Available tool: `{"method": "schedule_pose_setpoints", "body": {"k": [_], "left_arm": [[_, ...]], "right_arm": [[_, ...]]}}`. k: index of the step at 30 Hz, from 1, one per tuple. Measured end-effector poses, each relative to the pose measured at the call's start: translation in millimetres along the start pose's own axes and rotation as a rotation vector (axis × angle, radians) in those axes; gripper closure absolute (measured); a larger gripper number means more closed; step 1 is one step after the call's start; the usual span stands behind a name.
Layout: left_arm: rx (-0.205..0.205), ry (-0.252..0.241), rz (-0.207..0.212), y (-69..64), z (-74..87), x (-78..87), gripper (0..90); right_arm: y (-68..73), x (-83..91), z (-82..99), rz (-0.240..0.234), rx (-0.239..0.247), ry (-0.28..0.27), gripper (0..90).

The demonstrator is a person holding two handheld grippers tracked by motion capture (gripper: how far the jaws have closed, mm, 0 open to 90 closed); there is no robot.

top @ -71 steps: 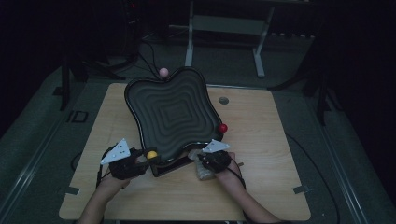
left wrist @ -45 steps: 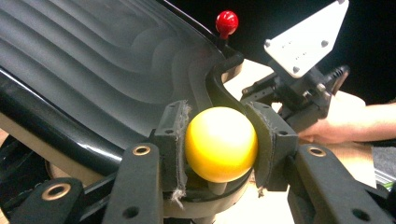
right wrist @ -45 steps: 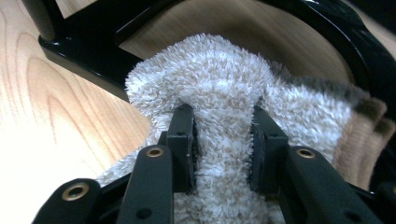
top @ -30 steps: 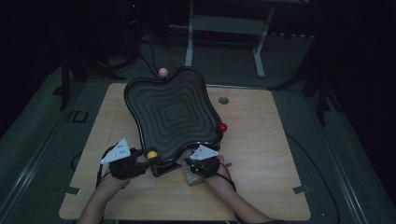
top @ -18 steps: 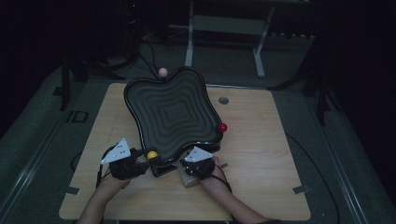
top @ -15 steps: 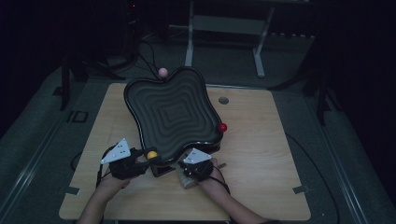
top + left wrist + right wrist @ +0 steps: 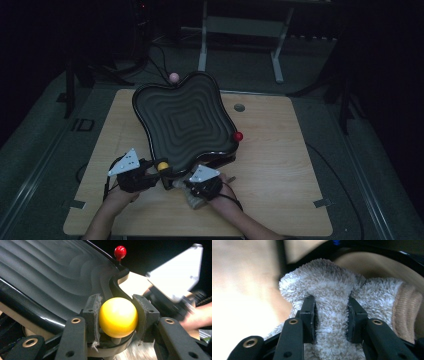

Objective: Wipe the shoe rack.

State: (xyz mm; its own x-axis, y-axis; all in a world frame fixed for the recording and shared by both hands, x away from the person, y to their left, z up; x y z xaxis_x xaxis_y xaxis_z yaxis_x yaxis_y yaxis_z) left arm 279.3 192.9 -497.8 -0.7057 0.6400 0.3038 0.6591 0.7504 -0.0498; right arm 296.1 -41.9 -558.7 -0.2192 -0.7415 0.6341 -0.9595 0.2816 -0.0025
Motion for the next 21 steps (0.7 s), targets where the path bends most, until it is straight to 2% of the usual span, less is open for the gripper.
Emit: {"method": "schedule_pose_setpoints", "body": {"k": [2,4,6,7,9,10,11,12,13,14,16,18,21], "left_arm": [[0.003,-0.005,-0.002,-0.5,0.7,0.3,59.6],[0.001,-0.001,-0.001,-0.3,0.3,0.3,59.6],[0.001,-0.002,0.000,-0.3,0.4,0.3,59.6],[0.003,-0.006,0.000,-0.3,0.8,0.2,59.6],[0.004,-0.006,0.005,0.3,0.7,0.0,59.6],[0.001,-0.002,0.005,0.4,0.2,-0.1,59.6],[0.000,-0.002,0.004,0.2,0.3,0.0,59.6],[0.003,-0.005,0.002,-0.1,0.7,0.1,59.6],[0.005,-0.006,0.001,-0.3,0.9,0.2,59.6],[0.003,-0.004,0.002,-0.2,0.6,0.2,59.6],[0.002,-0.001,0.003,0.1,0.4,0.6,59.6],[0.004,-0.006,0.001,-0.1,1.2,0.9,59.6],[0.005,-0.002,0.006,0.6,0.5,0.6,59.7]], "right_arm": [[6.4,-3.8,-3.3,-0.034,0.028,0.010,62.9],[4.2,-2.5,-4.8,-0.006,0.054,0.027,61.8],[-4.9,0.9,-3.4,0.053,0.024,0.019,60.6],[-9.8,2.4,-2.4,0.078,-0.010,0.010,60.2],[-17.4,3.6,-2.4,0.097,-0.074,-0.011,59.8],[-16.8,2.4,-3.6,0.108,-0.084,-0.015,60.7],[-14.1,-0.2,-4.9,0.113,-0.073,-0.017,61.4],[-10.7,-3.1,-6.5,0.096,-0.067,-0.023,61.9],[-6.4,-6.1,-8.0,0.053,-0.072,-0.027,62.1],[-0.8,-9.3,-9.3,0.025,-0.056,-0.025,62.2],[9.5,-12.9,-10.9,0.028,0.001,-0.009,61.6],[7.0,-11.6,-10.1,0.028,-0.014,-0.004,62.7],[-3.5,-4.3,-7.5,0.063,-0.033,0.013,61.5]]}}
Point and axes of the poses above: each handheld gripper's, and its own axes: x roughly backward along the jaws, z roughly out of its underside, y roughly to its left, the point moved 1 cm from there along -x, roughly forward along the jaws, and after that the axes turned 14 degrees about -z, right-handed, at the moved point
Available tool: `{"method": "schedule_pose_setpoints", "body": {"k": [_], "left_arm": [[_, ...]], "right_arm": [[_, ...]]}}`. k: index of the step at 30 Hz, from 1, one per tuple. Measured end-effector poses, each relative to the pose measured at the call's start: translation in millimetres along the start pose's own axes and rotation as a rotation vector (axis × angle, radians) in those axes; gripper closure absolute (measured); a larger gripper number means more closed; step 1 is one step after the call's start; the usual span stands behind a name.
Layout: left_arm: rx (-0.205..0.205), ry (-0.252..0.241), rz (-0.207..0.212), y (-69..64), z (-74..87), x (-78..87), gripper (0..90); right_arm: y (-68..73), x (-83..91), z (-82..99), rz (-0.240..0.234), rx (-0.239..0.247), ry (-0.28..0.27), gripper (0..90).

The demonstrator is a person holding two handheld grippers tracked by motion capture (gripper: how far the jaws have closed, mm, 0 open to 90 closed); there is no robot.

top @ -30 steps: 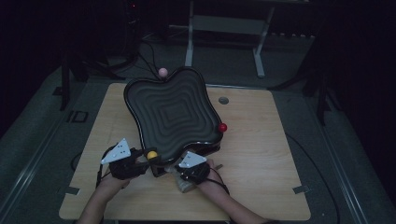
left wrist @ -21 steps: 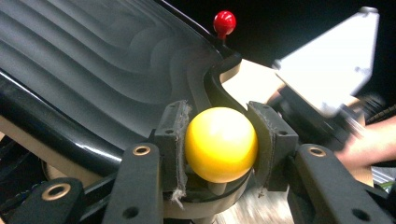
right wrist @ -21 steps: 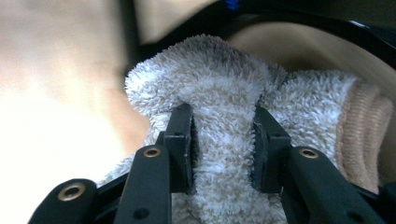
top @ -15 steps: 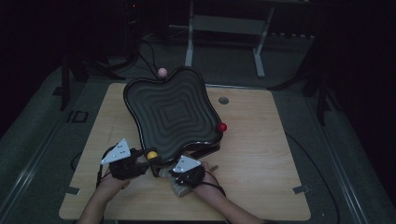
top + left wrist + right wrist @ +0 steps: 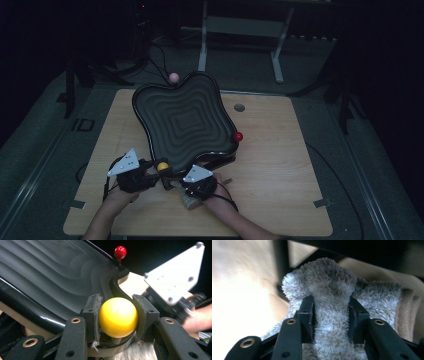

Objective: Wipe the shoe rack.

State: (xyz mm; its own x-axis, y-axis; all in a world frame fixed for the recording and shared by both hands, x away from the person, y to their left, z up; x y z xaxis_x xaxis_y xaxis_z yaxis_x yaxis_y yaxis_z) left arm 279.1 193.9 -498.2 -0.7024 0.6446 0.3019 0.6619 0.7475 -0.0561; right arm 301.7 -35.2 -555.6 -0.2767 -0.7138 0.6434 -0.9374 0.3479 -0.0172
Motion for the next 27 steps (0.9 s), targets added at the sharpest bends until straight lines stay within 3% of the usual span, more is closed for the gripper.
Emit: {"method": "schedule_pose_setpoints", "body": {"k": [3,4,5,10,13,19,27], "left_arm": [[0.003,-0.006,-0.001,-0.3,0.6,-0.2,59.7],[0.001,-0.002,0.000,-0.1,0.1,-0.2,59.6],[0.000,0.002,0.000,-0.1,-0.3,-0.2,59.7],[-0.001,0.003,-0.002,-0.5,-0.4,-0.2,59.6],[0.005,-0.003,-0.004,-0.9,0.4,0.0,59.6],[0.008,-0.002,0.004,0.2,0.7,0.3,59.7],[0.014,-0.003,0.015,1.5,0.2,-0.5,59.7]], "right_arm": [[-12.8,6.7,5.2,0.014,-0.073,-0.019,62.2],[-12.0,6.7,5.3,0.011,-0.068,-0.020,62.7],[-8.5,5.5,5.1,0.007,-0.046,-0.018,62.7],[14.7,-3.3,0.6,-0.120,0.060,-0.017,57.6],[19.6,-10.5,-4.9,-0.128,0.088,-0.011,49.4],[18.3,-12.0,-2.5,-0.092,0.133,0.004,52.6],[-18.5,13.7,17.4,-0.011,0.052,0.019,53.6]]}}
Point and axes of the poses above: each handheld gripper's, and its own axes: x roughly backward along the jaws, z roughly out of its underside, y roughly to its left, the point moved 1 cm from there along -x, roughly forward along the jaws, and after that the axes turned 14 degrees about -z, right-handed, at the moved point
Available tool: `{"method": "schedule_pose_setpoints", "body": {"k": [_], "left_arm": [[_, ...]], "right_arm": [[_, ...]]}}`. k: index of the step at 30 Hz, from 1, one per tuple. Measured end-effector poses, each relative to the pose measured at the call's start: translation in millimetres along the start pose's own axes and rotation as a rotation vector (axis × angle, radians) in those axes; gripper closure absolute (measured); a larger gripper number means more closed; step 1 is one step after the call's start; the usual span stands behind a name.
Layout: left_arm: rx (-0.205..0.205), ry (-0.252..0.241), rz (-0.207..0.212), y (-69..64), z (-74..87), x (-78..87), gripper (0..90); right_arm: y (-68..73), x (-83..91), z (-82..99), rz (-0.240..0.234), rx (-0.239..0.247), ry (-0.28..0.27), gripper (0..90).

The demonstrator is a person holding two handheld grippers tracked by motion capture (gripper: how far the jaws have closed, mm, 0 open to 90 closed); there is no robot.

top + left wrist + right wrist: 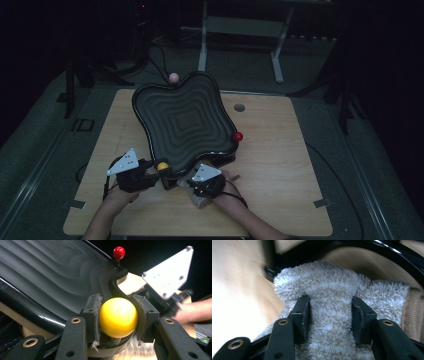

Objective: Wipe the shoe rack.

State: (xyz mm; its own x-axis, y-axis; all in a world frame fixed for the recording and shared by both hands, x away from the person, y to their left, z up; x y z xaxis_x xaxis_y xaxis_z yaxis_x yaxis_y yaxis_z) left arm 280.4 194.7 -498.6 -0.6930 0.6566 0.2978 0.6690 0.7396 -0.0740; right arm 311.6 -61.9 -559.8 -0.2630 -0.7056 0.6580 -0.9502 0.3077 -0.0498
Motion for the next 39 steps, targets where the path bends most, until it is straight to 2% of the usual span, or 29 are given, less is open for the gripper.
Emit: {"method": "schedule_pose_setpoints", "body": {"k": [2,4,5,11,15,17,20,24,29,31,35,39], "left_arm": [[0.001,-0.003,-0.001,-0.2,0.4,0.0,59.7],[0.001,0.001,0.001,0.0,-0.1,-0.1,59.8],[0.000,0.004,0.000,-0.1,-0.4,-0.1,59.7],[0.009,-0.002,0.002,-0.1,0.4,0.0,59.7],[0.016,-0.004,0.010,1.3,1.4,1.5,59.8],[0.018,-0.003,0.009,1.2,1.2,1.3,59.8],[0.019,-0.002,0.010,1.4,1.0,1.3,59.8],[0.019,-0.007,0.011,1.7,1.5,1.2,59.8],[0.019,-0.004,0.012,1.4,1.2,1.0,59.8],[0.016,-0.001,0.013,1.2,0.6,0.5,59.8],[0.016,-0.005,0.007,0.6,1.0,0.7,59.8],[0.021,-0.006,0.014,0.8,1.3,0.5,59.8]], "right_arm": [[-7.0,4.3,3.6,0.005,-0.027,-0.005,53.6],[-4.9,3.3,2.5,0.015,-0.032,-0.003,53.4],[-0.7,0.8,0.6,0.027,-0.015,0.002,53.8],[25.2,-20.7,-18.5,-0.051,0.053,-0.010,53.6],[30.9,-26.2,-24.4,-0.058,0.065,0.000,54.5],[26.7,-22.9,-20.9,-0.059,0.065,-0.002,55.2],[15.1,-13.5,-12.0,-0.025,0.048,0.001,55.2],[-7.9,5.3,5.5,0.031,-0.006,0.006,55.2],[-39.3,29.3,24.9,0.113,-0.073,0.039,55.4],[-47.1,35.0,29.4,0.131,-0.089,0.046,56.2],[-53.2,41.1,34.6,0.150,-0.110,0.051,59.4],[-53.9,41.8,36.7,0.140,-0.133,0.030,62.4]]}}
Point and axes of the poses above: each handheld gripper's, and its own axes: x roughly backward along the jaws, z roughly out of its underside, y roughly to its left, the point moved 1 cm from there along -x, roughly forward along the jaws, and after that the axes turned 14 degrees about -z, right-handed, at the moved point
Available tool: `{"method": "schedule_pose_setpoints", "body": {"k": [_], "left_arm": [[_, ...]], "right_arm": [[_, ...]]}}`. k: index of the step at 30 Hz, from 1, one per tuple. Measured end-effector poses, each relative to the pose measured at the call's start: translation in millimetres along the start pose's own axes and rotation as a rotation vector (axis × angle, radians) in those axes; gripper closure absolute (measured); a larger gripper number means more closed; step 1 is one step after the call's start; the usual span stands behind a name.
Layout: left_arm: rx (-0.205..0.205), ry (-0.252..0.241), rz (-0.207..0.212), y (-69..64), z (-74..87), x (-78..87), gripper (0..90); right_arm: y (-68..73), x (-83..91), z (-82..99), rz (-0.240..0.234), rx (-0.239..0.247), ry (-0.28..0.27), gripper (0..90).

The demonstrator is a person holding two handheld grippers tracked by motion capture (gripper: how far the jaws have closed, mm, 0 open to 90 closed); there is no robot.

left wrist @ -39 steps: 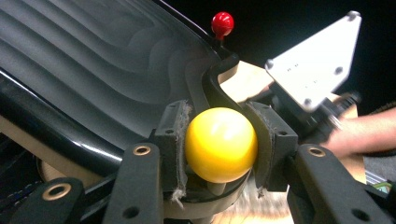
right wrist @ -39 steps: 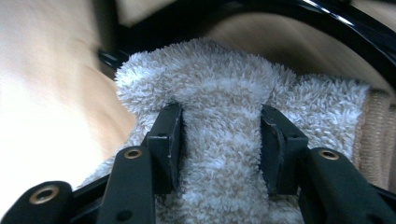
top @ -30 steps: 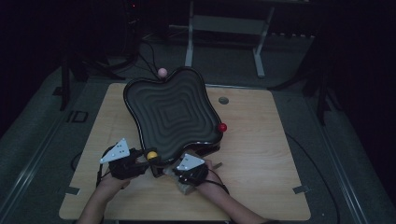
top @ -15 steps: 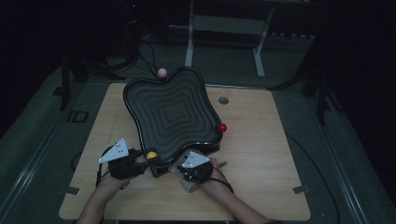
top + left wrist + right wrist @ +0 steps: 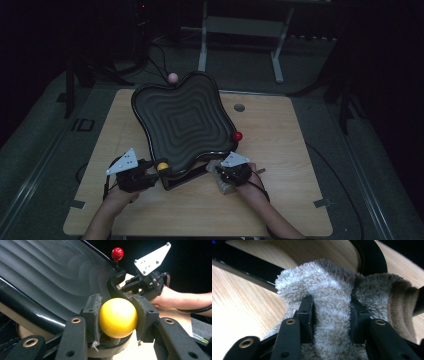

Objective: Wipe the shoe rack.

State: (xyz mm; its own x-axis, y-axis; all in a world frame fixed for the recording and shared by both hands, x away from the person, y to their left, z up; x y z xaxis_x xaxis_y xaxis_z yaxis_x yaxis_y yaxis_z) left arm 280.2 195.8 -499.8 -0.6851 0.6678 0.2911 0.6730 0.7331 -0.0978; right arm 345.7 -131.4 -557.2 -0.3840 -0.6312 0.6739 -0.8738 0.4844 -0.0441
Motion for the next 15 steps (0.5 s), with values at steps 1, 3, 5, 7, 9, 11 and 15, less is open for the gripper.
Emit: {"method": "schedule_pose_setpoints", "body": {"k": [1,3,5,7,9,11,15], "left_arm": [[-0.003,0.006,0.001,0.1,-0.6,0.0,59.8],[-0.004,0.009,0.003,0.3,-1.0,-0.1,59.8],[0.000,0.002,0.004,0.0,-0.2,-0.1,59.8],[-0.003,0.006,0.007,0.4,-0.8,-0.3,59.8],[-0.001,0.003,0.006,0.2,-0.3,-0.2,59.8],[0.002,-0.002,0.003,-0.1,0.2,-0.3,59.8],[0.001,0.000,-0.002,-1.0,0.0,-0.1,59.8]], "right_arm": [[1.0,-0.5,-0.8,0.001,0.004,0.004,62.9],[4.5,-2.5,-3.2,-0.012,0.005,-0.002,62.6],[12.8,-6.8,-6.1,-0.023,0.025,-0.013,61.7],[23.0,-11.7,-10.7,-0.049,0.041,-0.019,60.1],[35.8,-17.8,-16.4,-0.085,0.070,-0.026,60.0],[50.3,-24.9,-23.4,-0.121,0.093,-0.032,60.2],[80.7,-38.8,-34.5,-0.177,0.161,-0.051,61.0]]}}
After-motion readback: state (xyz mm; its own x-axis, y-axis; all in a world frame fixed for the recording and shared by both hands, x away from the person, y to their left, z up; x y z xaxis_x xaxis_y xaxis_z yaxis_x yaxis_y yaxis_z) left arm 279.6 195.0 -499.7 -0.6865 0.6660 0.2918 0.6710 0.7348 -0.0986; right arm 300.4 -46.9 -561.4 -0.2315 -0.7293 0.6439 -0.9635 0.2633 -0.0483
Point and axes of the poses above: each handheld gripper's, and its own axes: x roughly backward along the jaws, z roughly out of its underside, y roughly to its left, the point moved 1 cm from there along -x, roughly forward along the jaws, and after that the axes turned 14 degrees about -z, right-handed, at the moved point
